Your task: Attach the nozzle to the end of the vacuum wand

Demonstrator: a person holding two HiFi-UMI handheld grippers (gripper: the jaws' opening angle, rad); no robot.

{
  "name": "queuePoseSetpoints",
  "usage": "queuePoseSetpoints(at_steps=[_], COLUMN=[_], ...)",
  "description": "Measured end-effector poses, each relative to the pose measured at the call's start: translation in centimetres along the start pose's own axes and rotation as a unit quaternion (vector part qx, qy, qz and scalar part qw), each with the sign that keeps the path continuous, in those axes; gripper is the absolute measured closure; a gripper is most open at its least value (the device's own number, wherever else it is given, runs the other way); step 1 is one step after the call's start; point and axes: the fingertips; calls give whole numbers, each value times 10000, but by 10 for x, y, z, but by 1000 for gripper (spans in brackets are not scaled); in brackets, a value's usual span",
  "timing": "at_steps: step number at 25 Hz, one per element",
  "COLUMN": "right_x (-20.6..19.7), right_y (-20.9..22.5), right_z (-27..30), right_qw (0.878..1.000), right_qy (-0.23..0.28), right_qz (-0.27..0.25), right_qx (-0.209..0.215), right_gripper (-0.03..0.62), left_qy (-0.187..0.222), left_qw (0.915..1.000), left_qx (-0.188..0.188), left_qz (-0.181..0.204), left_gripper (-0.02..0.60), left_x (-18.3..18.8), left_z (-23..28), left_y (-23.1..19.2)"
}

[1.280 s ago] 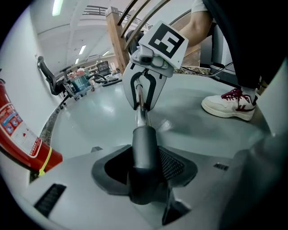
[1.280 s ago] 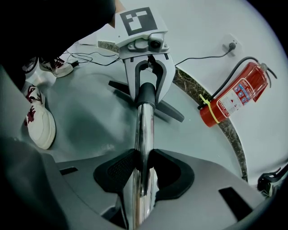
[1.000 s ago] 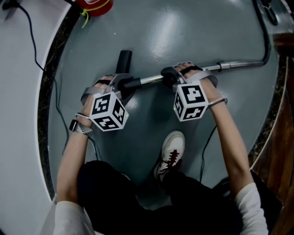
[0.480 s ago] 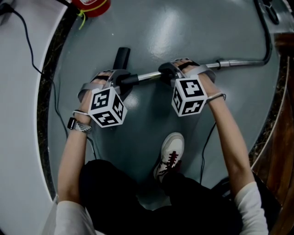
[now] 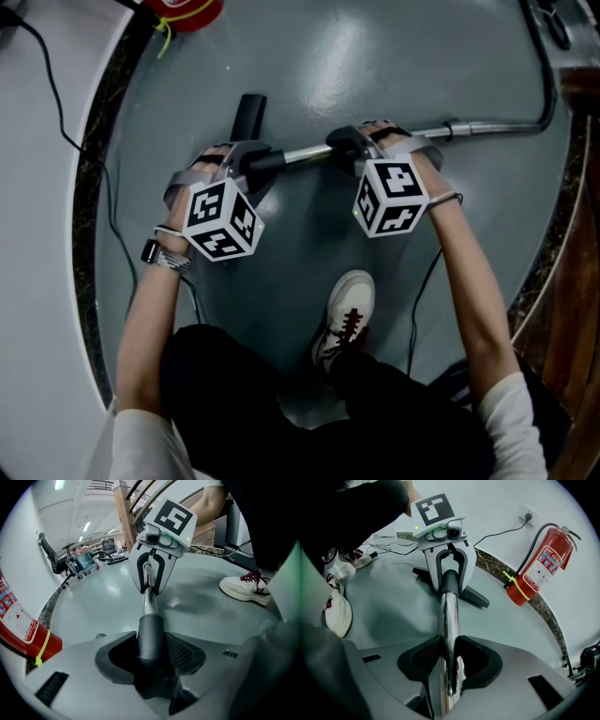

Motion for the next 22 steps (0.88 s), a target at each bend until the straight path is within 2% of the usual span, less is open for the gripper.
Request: queuePoseSetpoints(at_steps=[9, 11, 13, 15, 18, 22], right_x=[1, 1, -2, -7, -12, -27], right_y=[1, -3, -7, -9, -3, 2], right_z=[0, 0, 0, -3, -10, -20], right_qw=[9985, 9984, 9986, 9984, 9936, 9747], right_qy=[391, 442, 433, 449, 731, 1098], right_qz=[194, 132, 80, 185, 806, 1871], right_qx=[-326, -328, -298, -275, -306, -544], right_gripper=[437, 434, 391, 376, 375, 375], left_qy=[56, 101, 103, 108, 156, 357], left_qw=[9999, 9998, 9998, 9998, 9998, 9992], left_qx=[35, 51, 24, -32, -132, -164], left_qz=[96, 155, 188, 152, 14, -105], left_gripper=[393, 374, 350, 341, 330, 328], left_x=[7, 11, 13, 12, 10, 13], left_z=[9, 9, 8, 6, 2, -7], left_y=[0, 1, 1, 1, 4, 3])
Point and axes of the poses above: the fingertips, and each gripper's own axes: z forward along the fingers, y to its right, x out of its top
